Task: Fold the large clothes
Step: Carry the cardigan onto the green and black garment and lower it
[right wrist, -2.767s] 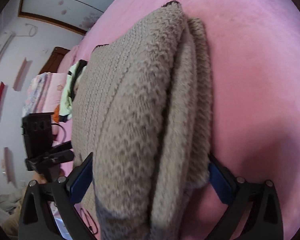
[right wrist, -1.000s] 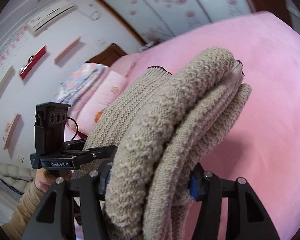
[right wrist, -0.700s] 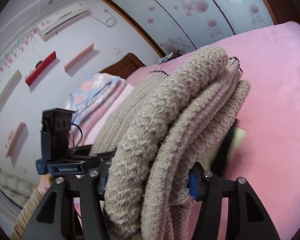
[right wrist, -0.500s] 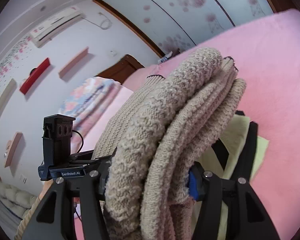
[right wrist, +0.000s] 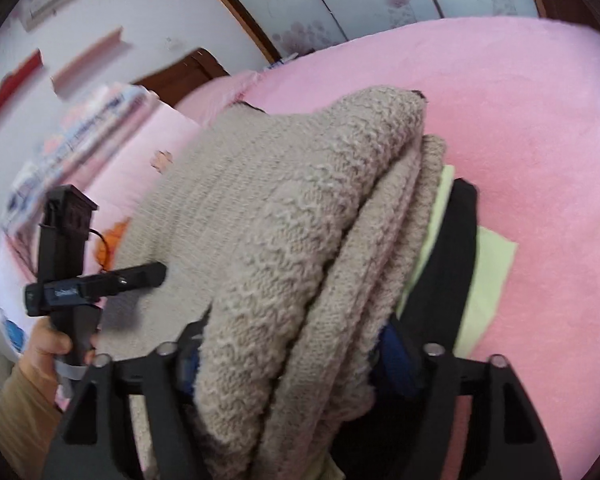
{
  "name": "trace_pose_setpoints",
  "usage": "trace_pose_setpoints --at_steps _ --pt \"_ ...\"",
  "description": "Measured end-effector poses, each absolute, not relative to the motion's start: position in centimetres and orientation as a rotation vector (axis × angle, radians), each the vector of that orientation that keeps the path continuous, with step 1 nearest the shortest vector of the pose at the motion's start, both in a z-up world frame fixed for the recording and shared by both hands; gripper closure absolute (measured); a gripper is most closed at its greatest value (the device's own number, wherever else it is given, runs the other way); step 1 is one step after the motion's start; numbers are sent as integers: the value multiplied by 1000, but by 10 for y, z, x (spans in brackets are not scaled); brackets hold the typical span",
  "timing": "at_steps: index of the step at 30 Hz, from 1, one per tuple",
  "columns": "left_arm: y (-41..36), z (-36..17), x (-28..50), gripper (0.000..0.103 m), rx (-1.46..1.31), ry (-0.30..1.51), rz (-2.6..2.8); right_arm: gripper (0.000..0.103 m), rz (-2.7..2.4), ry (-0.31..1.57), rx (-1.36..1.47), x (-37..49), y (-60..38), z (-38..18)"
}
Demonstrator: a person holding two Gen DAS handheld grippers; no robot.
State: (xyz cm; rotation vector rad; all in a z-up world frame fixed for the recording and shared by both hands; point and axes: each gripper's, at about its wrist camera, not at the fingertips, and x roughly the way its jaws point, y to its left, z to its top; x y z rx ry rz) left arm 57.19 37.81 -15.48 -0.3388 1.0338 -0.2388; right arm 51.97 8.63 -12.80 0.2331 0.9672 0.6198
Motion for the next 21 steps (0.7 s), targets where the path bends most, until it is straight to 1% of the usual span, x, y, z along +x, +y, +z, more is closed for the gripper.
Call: trace_pose_setpoints --at_steps 3,7,12,15,17,18,19,21 --pt "371 -137 559 2 -276 1009 -173 25 547 980 129 508 93 -103" --pt "354 -95 527 2 -186 912 -128 25 383 838 -98 468 98 -61" --pt "325 -61 500 2 -147 854 -172 25 462 756 -137 421 108 -38" --pt "311 -61 491 2 -136 839 -222 25 474 685 -221 395 126 -40" --pt "305 -75 494 2 -105 879 -210 27 479 705 -245 391 136 -53" --pt "305 -86 498 2 -100 913 -186 30 459 714 -270 390 136 -62" --pt "326 -94 485 2 -103 940 -170 33 418 720 -305 391 138 -71" --pt "339 -118 489 2 -108 998 -124 36 361 779 -325 404 133 -94"
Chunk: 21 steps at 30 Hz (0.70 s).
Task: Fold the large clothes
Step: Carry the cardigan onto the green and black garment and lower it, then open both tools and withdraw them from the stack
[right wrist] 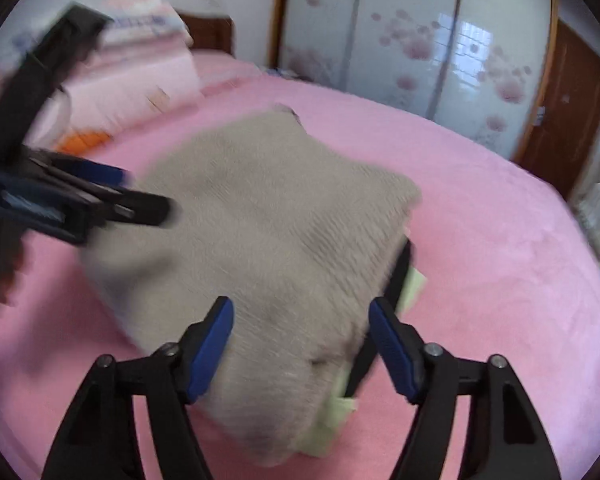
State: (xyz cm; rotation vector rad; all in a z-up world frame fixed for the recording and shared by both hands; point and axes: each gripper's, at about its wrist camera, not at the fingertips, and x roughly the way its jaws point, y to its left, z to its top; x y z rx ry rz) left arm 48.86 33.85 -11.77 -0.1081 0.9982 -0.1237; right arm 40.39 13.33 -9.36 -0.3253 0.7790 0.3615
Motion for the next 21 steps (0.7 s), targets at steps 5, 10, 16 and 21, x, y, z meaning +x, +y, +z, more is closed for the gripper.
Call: trace_pose_setpoints --at_steps 5,10,16,21 --pt "361 -153 489 1 -242 1059 -114 35 383 866 -210 421 114 -116" --pt "353 -144 482 1 -200 1020 -82 35 388 881 -163 419 110 -104" --pt "325 -93 441 1 -168 987 -61 33 398 890 -53 395 88 -62" --pt "291 -38 392 1 -190 954 -99 33 399 863 -31 351 74 -6"
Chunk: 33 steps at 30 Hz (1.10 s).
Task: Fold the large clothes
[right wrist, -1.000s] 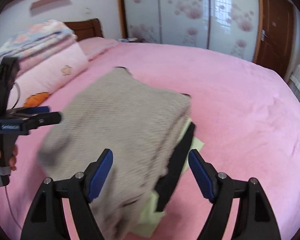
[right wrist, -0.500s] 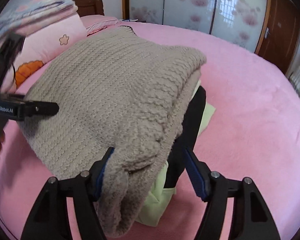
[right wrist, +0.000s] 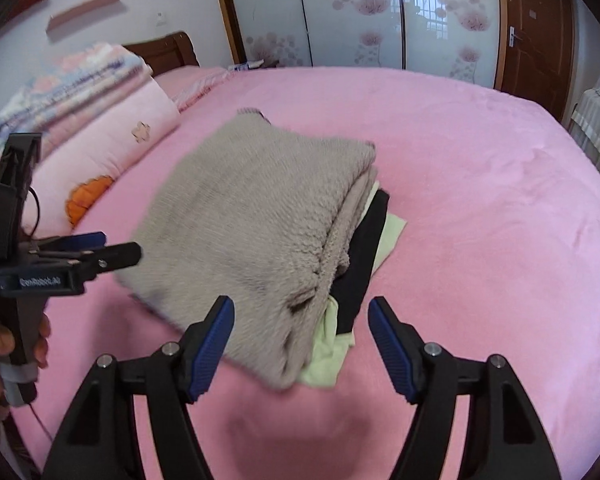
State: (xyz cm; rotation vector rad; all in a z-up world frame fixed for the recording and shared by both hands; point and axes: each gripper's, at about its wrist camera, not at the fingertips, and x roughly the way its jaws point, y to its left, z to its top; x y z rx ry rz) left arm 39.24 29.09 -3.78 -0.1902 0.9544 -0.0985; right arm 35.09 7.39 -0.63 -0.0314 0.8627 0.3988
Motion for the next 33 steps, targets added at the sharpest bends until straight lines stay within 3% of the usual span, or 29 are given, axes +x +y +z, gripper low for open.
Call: trace_pose_setpoints --at_steps 10,18,33 --pt "193 83 251 1 -126 953 -173 33 451 786 -64 204 27 122" --pt "134 179 98 1 -83 884 -206 33 495 729 -39 60 -31 186" --pt "78 261 -144 1 -42 845 -317 33 600 601 13 -179 -118 276"
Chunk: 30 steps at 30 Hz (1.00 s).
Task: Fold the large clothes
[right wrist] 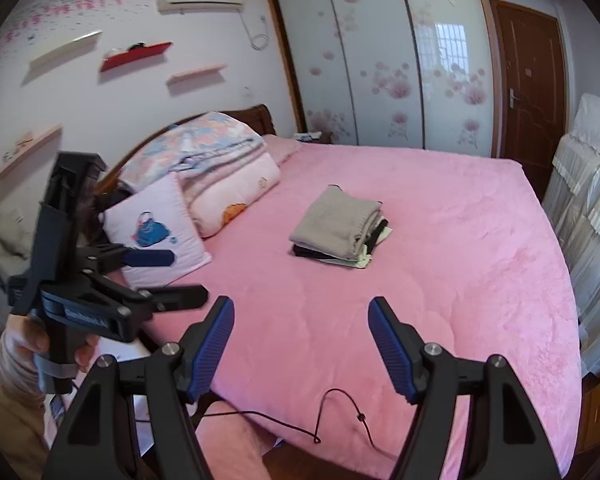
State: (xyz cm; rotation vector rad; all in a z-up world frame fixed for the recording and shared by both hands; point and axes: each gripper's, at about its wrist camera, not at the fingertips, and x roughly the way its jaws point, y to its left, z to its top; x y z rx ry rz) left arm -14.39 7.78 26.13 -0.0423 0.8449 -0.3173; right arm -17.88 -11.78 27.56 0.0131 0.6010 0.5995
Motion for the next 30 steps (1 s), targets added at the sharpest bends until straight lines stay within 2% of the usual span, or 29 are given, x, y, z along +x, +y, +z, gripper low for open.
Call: trace_pose_setpoints --at_steps 3,5,10,19,30 --pt "62 265 -177 1 -12 822 -335 33 609 559 6 -220 -124 285" --pt "52 260 -196 1 6 809 -349 30 602 530 1 -244 -126 284" --pt "39 226 -217 1 -5 814 -350 27 577 528 -20 -271 -125 258" --pt "36 147 -219 1 -45 759 -203 27 480 638 18 -262 -133 169" --pt "17 73 -180 1 -91 790 -42 27 229 642 28 -228 -139 94"
